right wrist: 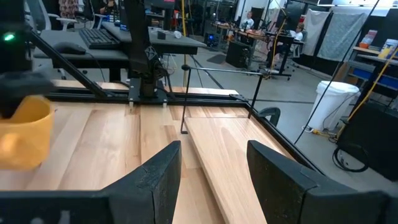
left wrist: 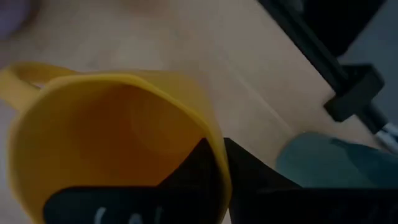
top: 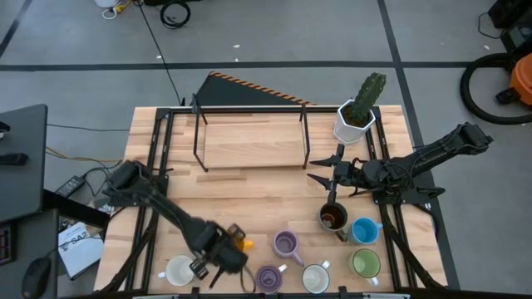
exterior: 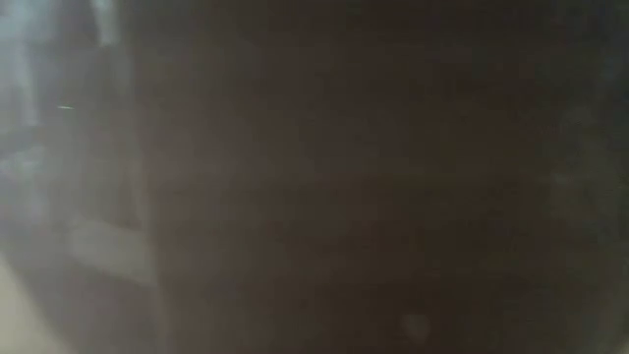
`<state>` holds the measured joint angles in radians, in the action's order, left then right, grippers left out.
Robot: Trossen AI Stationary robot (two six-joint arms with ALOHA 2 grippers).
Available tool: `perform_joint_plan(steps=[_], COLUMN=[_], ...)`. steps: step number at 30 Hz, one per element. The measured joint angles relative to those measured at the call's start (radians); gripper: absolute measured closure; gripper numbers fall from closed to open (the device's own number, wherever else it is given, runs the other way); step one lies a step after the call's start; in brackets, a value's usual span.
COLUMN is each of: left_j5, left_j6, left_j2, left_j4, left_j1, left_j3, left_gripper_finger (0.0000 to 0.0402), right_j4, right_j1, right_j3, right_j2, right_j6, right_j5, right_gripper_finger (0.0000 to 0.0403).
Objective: Place coffee mugs
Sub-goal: Put the yellow mug on the shelf
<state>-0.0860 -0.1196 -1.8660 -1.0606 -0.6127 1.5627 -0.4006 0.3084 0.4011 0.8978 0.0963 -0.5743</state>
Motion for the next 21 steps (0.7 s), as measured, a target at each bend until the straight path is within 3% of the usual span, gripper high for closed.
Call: perform_joint_plan(steps=[9, 16, 21], left_j5=[0.018, 0.193, 0.221], left_j6=[0.255, 0.348, 0.397], left_j2=[0.178, 0.309, 0.34], left_j4=[-0.046, -0.194, -0.293], left_j1=[0.134, 0.263, 0.413], left_j3=[0.0, 0.002, 0.002], left_gripper_finger=[0.0376, 0.0376, 0.0376], right_j4=[0.009, 0.013, 0.013], right_j1=[0.0, 0.0, 0.0], right_j3=[0.0, 0.0, 0.0], right_j2=[0.0, 0.0, 0.0], right_j6=[0.002, 0.004, 0.006], right_j5=[-0.001, -0.001, -0.002], right_gripper_finger=[0.0213, 0.0213, 0.0213])
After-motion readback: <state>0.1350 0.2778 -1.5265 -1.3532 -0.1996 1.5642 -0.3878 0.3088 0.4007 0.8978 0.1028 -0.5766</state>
